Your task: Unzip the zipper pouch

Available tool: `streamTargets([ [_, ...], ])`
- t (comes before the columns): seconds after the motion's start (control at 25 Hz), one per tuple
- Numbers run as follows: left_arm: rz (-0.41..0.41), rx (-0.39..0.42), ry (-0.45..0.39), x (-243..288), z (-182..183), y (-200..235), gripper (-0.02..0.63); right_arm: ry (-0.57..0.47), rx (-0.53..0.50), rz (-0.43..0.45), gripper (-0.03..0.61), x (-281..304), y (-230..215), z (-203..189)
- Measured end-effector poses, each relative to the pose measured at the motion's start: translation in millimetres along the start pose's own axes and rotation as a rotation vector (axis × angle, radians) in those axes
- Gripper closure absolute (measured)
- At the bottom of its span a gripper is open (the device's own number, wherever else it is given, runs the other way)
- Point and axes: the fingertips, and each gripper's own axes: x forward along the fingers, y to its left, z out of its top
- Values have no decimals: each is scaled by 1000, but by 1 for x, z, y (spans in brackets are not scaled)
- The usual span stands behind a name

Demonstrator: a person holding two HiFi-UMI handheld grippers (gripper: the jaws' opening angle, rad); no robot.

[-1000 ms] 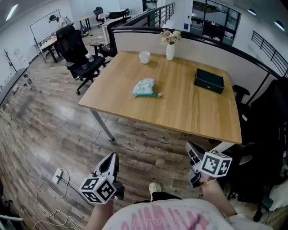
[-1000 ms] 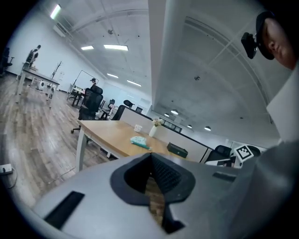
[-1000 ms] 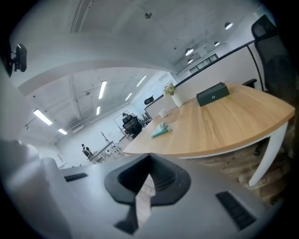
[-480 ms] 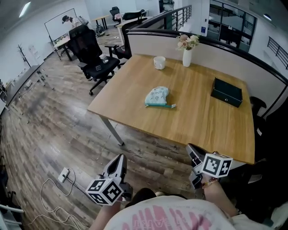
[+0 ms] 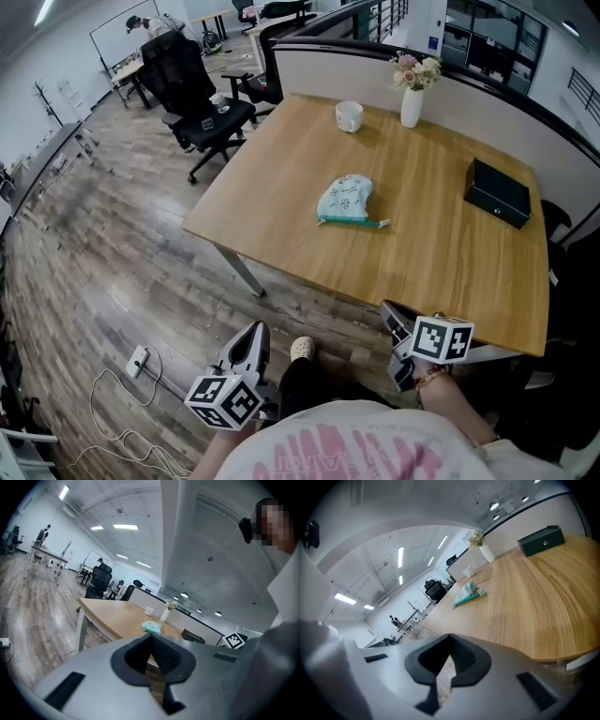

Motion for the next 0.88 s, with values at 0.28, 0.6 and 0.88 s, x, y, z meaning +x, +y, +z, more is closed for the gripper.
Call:
streamTargets([
  [0.28,-62,-19,29,80,46,41,612,-3,17,-34,581,71,3,48],
  [0.6,-139,0,42,160,103,73,612,-62,24,-85,581,136,2,108],
  [0.88,-185,71,68,203,131,98,612,-46,-97,-173,581,190,0,126],
])
